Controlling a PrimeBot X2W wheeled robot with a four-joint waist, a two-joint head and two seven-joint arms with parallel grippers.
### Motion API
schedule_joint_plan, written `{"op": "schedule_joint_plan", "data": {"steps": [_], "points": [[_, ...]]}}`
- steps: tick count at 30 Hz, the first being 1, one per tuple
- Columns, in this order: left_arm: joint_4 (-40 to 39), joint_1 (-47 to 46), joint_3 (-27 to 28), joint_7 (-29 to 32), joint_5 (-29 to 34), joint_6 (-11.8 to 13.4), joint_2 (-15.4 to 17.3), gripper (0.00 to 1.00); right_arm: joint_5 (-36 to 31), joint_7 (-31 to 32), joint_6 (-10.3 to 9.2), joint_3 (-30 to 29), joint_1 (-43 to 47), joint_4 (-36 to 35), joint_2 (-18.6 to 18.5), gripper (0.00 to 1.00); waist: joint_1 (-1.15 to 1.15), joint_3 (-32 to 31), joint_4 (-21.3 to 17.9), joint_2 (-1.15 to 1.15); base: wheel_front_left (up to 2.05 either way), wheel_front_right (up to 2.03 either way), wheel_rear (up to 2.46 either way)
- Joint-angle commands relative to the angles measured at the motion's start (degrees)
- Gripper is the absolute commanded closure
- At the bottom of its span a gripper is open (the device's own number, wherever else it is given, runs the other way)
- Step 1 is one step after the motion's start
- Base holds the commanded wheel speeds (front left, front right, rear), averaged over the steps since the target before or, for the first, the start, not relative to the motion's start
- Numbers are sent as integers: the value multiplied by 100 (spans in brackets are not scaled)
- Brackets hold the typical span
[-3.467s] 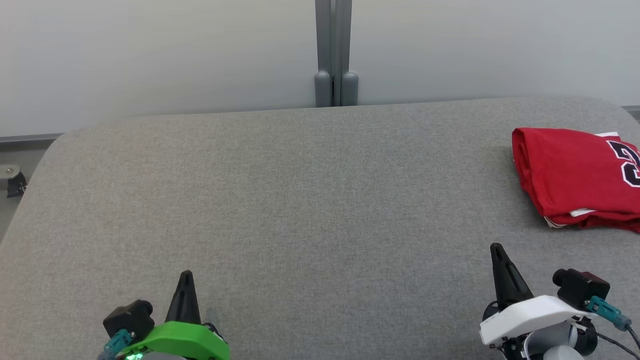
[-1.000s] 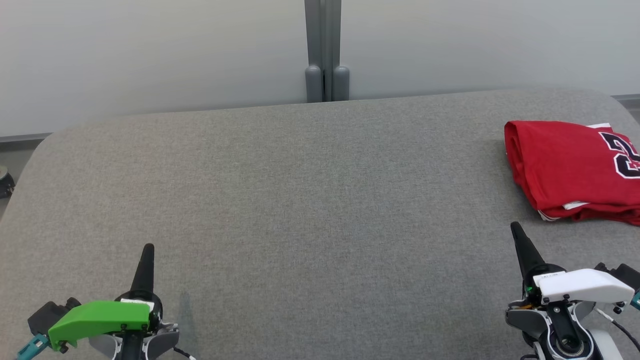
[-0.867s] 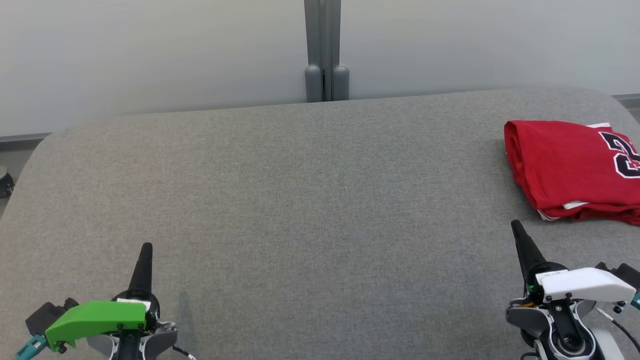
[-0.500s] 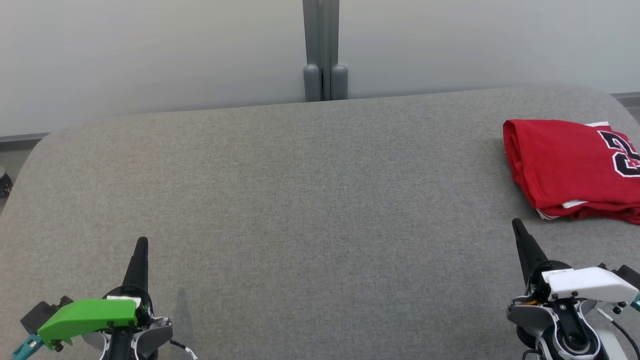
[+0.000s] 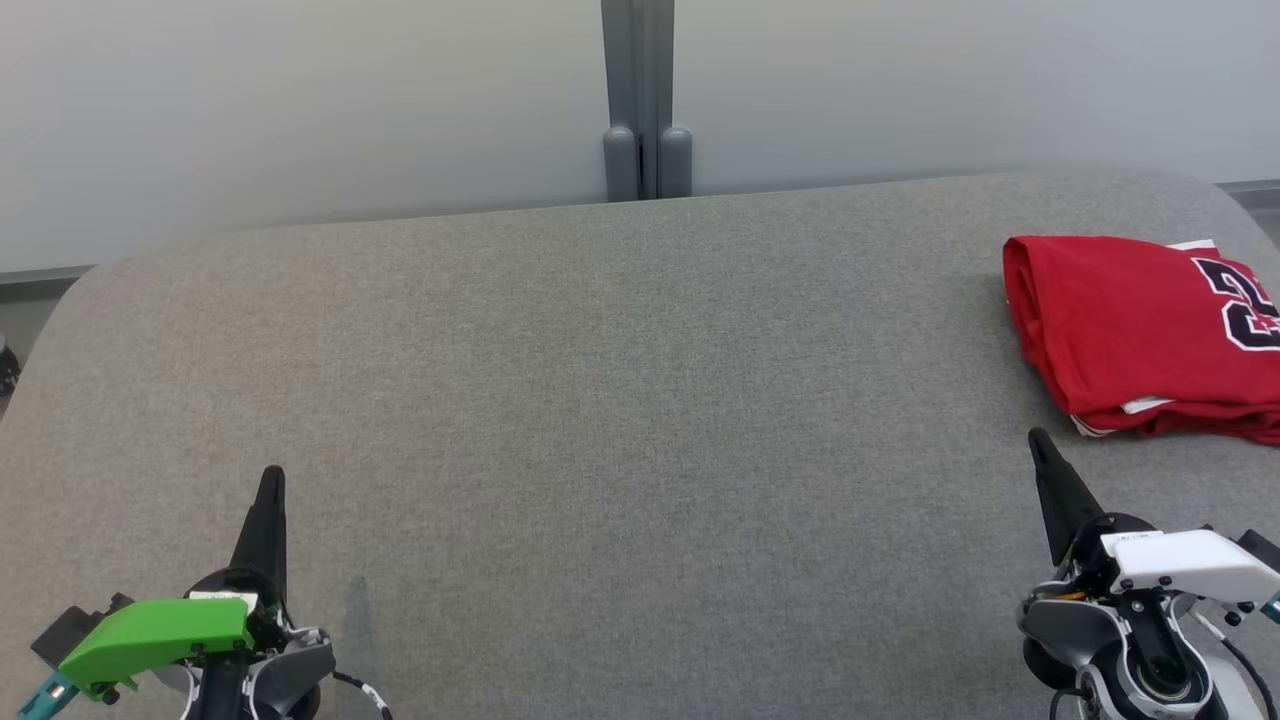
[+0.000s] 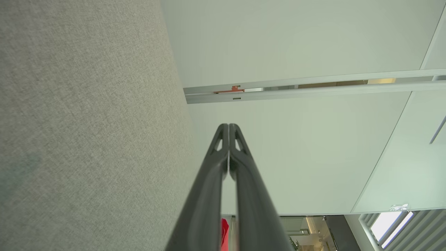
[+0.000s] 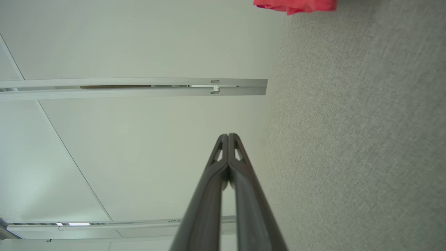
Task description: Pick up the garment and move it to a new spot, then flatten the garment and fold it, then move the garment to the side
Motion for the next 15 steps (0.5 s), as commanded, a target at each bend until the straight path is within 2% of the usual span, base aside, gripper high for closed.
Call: {"op": "schedule_joint_plan", "data": {"steps": [1,15], "points": [[-28,-109,50,27,-111,-33,22,100,105,41,4,-22,-79,-34,-22,100,0,2,-3,0,0,0,0],[-37,-100,86,81,-271,-68,23,100,283,85,4,-46,-74,-33,-19,100,0,8,-13,0,0,0,0]]}}
